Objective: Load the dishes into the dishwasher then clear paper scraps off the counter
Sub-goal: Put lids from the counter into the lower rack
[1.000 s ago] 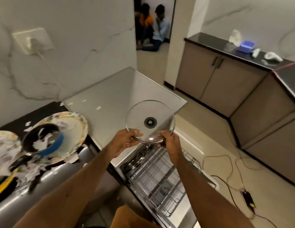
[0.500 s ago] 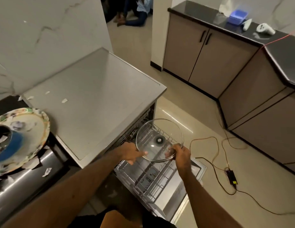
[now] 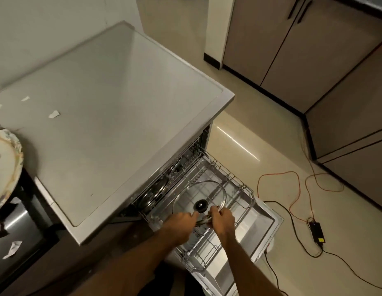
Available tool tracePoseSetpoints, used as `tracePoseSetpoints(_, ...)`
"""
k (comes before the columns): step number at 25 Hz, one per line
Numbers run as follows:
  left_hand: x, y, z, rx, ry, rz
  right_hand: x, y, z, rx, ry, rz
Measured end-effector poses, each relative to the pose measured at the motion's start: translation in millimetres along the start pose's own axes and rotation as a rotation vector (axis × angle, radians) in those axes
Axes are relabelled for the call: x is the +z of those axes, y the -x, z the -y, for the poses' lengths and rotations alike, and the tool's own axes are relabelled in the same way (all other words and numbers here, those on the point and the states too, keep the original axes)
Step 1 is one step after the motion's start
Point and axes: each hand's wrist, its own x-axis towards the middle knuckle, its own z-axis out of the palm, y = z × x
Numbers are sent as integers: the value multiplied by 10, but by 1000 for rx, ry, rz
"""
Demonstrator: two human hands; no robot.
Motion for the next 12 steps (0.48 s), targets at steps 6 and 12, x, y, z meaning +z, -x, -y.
tracePoseSetpoints(6, 400, -711, 559, -110, 71, -195, 487, -593, -184, -6, -19, 251)
tracePoseSetpoints(12, 800, -1335, 1047, -209, 87, -165, 874, -856, -391, 29, -36, 351)
